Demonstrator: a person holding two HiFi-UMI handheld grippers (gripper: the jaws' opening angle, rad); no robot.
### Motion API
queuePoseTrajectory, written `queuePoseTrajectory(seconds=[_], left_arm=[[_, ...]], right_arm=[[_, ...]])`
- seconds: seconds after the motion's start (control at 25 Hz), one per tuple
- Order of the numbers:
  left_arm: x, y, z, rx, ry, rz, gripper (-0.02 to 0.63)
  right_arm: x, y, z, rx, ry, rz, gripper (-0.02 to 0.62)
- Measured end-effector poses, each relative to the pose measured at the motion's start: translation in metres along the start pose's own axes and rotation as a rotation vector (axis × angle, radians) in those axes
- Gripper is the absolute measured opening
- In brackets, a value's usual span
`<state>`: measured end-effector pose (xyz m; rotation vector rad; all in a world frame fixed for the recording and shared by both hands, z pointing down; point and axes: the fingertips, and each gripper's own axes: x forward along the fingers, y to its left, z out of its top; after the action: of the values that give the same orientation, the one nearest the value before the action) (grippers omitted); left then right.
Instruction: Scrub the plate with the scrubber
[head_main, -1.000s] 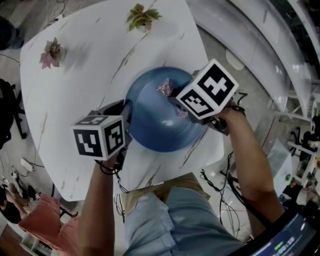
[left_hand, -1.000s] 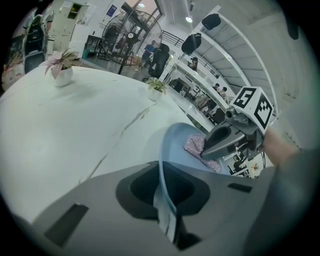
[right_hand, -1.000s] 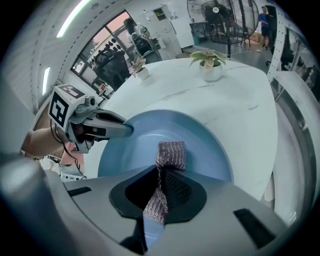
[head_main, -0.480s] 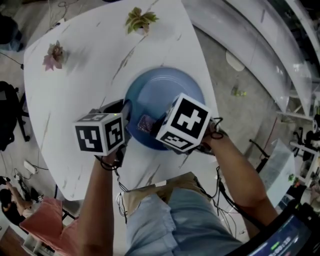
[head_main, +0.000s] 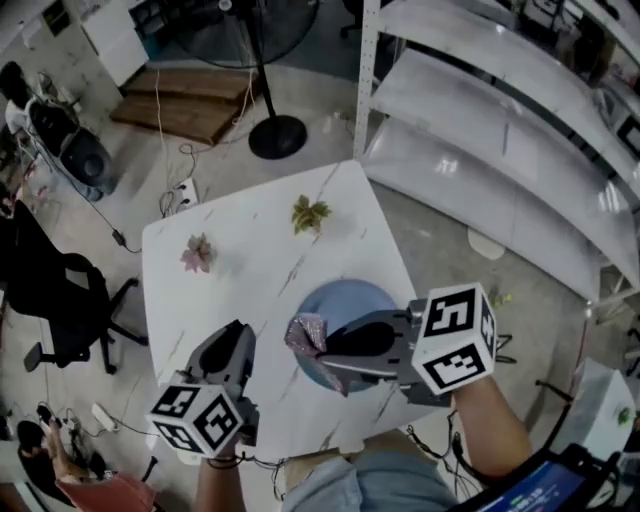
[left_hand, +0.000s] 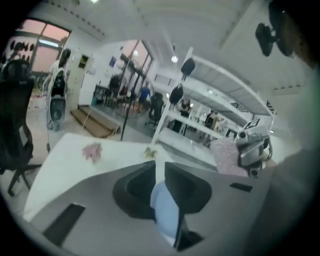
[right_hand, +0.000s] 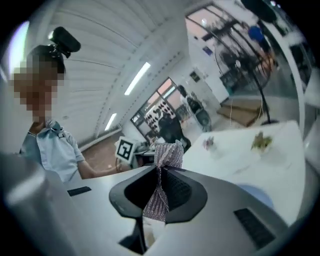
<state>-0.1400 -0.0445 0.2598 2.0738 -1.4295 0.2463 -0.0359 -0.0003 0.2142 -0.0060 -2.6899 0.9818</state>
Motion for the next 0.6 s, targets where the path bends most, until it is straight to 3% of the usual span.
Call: queuePoseTrajectory(seconds=[0.12, 0.24, 0.4, 0.52, 0.6], left_arm=[[-0.045, -0.048, 0.12, 0.151, -0.368, 0.01, 0.016], [-0.094, -0.097, 0.195, 0.294, -0.609, 0.052, 0.012], [-0.135, -0.131, 0.232, 0.378, -0.795, 0.158, 0.011], [-0.137, -0.139, 0.226, 0.377, -0.841, 0.173, 0.009], [-0.133, -0.138, 0.22, 0.371, -0.842, 0.177, 0.008]], right_arm=[[-0.027, 0.029, 0.099, -0.3, -0.224, -0.155, 0.06], [-0.05, 0.074, 0.16, -0.501, -0.415, -0.332, 0.065], [-0.08, 0.105, 0.193, -0.655, -0.595, -0.543, 0.072], [-0.097, 0.1, 0.194, -0.756, -0.656, -0.673, 0.075], [-0.103, 0.091, 0.185, -0.76, -0.661, -0.722, 0.075]])
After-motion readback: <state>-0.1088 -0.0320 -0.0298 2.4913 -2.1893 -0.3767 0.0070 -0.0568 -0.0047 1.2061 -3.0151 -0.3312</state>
